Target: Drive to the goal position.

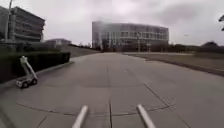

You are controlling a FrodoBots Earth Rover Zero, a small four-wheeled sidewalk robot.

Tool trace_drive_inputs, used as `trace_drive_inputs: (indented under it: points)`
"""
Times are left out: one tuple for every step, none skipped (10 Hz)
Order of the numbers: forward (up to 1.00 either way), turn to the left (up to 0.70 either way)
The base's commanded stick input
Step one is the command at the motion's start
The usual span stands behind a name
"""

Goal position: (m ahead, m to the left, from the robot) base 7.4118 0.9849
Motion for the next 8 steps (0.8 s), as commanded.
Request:
trace_drive_inputs:
  points:
    - [0.5, 0.0]
    - [0.5, 0.0]
    - [0.53, 0.0]
    - [0.68, 0.0]
    - [0.7, 0.0]
    - [0.7, 0.0]
    - [0.7, 0.0]
    - [0.7, 0.0]
